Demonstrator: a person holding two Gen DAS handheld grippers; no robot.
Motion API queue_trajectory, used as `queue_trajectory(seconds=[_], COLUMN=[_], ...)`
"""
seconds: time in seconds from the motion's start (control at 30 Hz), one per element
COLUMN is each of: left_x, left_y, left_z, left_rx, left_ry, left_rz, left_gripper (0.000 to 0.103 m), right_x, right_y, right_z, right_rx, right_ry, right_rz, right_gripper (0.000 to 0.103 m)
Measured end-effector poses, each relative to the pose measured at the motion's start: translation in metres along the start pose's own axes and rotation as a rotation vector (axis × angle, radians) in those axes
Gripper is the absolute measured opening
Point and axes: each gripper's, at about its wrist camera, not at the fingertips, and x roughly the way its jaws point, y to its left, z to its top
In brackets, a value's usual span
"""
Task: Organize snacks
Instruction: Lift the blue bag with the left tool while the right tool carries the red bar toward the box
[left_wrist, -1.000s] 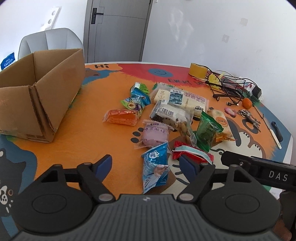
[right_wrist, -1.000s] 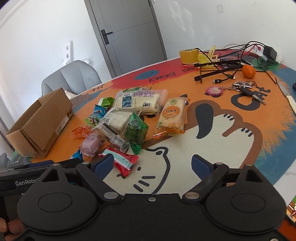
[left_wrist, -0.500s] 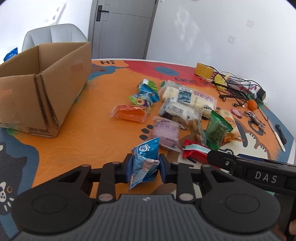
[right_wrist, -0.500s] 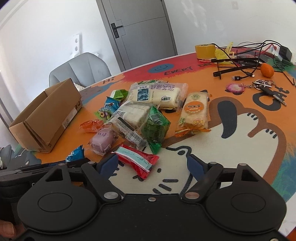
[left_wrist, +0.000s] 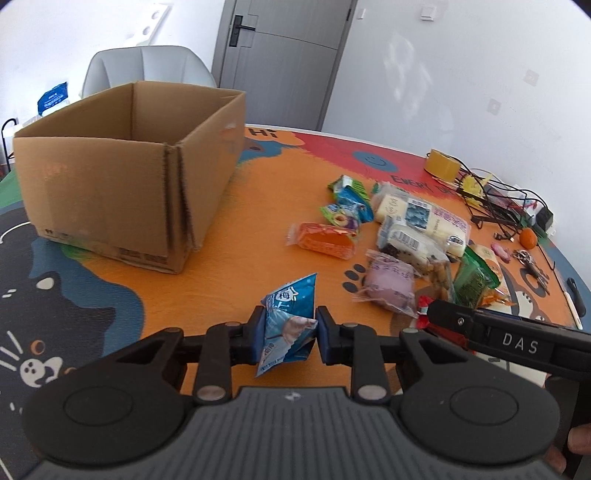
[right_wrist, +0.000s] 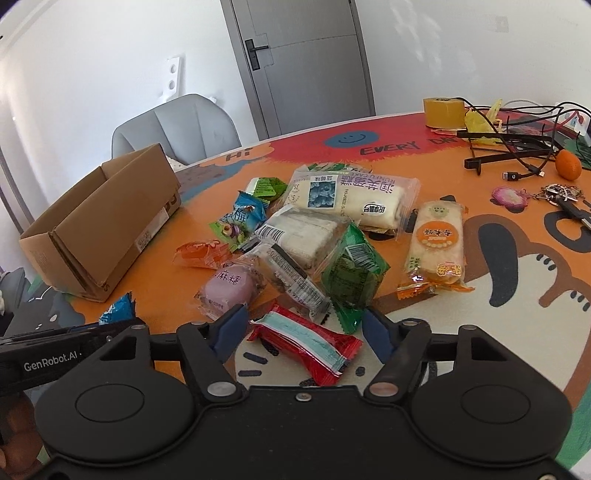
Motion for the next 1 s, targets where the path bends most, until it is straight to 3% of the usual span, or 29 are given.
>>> queue_trajectory(seconds=[0.13,0.2,0.33,0.6,1.0], left_x=[-0.006,-0.01,-0.016,-0.029,-0.029], left_y=[0.01,0.014,0.022,0.033,0.041], left_z=[0.0,0.0,0.0,-0.001,0.001], left_rx=[-0.016,-0.026,-0.041,-0.052,-0.042], left_ry=[-0.012,-0.017,-0.024,-0.042,-0.057], left_rz=[0.008,0.012,0.01,0.012,0.03], left_gripper=[0.027,0.027,0.027,0.028,0.028], right_x=[-0.002,-0.003,-0.007,-0.013,0.004], right_y=[0.004,0.006,0.011,0.025,0.047], right_z=[-0.003,-0.004,-0.007,-0.016,-0.009], right_rx=[-0.004,-0.003,-0.006,-0.009,-0.065], right_ry=[0.002,0.008,0.02,0.03,0.024], right_rz=[-0.008,-0.005,0.006,0.029,-0.034], right_gripper=[0.06,0.047,0.034,0.028,0.033])
